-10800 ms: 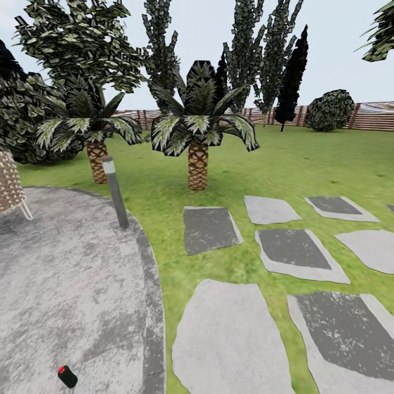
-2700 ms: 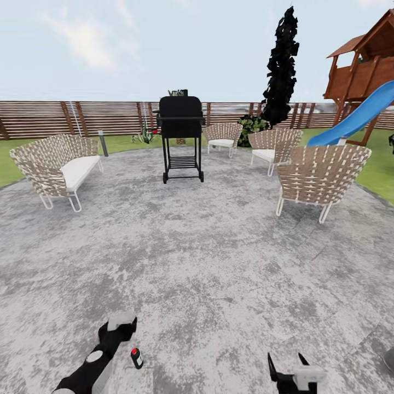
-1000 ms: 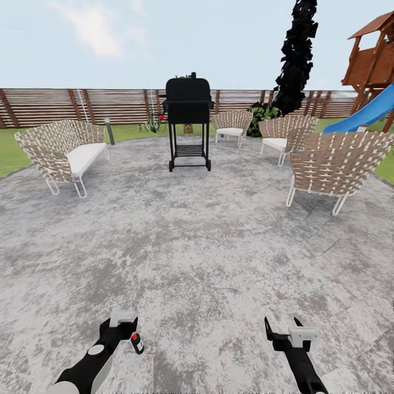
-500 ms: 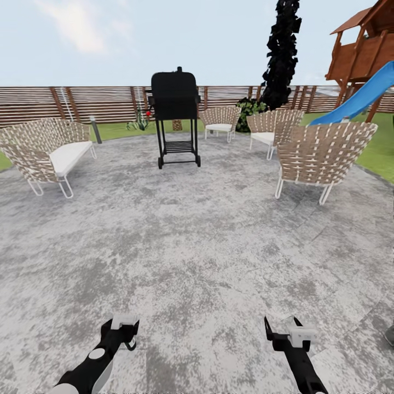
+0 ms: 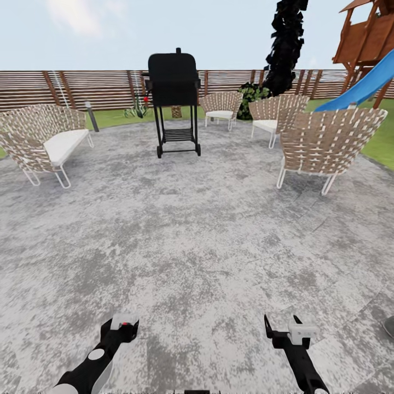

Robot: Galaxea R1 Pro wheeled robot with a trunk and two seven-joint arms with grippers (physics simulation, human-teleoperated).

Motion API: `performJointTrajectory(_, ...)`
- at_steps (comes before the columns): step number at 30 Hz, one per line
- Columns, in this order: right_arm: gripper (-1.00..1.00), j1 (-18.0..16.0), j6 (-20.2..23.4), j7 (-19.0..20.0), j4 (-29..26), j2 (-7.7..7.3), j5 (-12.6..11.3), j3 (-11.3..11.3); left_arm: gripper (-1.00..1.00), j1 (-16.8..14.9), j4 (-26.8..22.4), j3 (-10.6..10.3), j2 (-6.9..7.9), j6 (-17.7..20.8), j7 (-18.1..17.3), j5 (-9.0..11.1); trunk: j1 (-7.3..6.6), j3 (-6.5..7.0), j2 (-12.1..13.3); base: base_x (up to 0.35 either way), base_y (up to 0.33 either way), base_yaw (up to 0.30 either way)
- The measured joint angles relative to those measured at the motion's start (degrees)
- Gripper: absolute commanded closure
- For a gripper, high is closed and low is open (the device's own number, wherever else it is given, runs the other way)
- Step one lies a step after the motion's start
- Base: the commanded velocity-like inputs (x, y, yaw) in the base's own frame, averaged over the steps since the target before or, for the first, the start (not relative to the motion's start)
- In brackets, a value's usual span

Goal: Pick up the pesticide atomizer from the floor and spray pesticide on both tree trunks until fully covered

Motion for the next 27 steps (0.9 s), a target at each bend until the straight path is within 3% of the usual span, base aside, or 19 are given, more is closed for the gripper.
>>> performJointTrajectory(15, -1.0, 0.0, 0.08, 0.02, -0.62, -0.03, -0.02, -0.02, -1.0, 0.07, 0.04, 0.07, 0.17, -0.43, 0.0, -0.03, 0.39, -3.75, -0.2, 0.0, 0.0, 0.0)
performJointTrajectory(19, -1.0, 0.0, 0.08, 0.02, -0.62, -0.03, -0.06, -0.03, -1.0, 0.1, 1.76, 0.08, 0.12, -5.79, 0.0, -0.1, 0.49, -5.0, -0.25, 0.0, 0.0, 0.0)
performJointTrajectory(27, -1.0, 0.0, 0.08, 0.02, -0.61, -0.03, -0.03, -0.03, -1.0, 0.09, 2.47, 0.15, 0.09, -7.18, 0.0, 0.08, 0.7, -7.51, -0.36, 0.0, 0.0, 0.0)
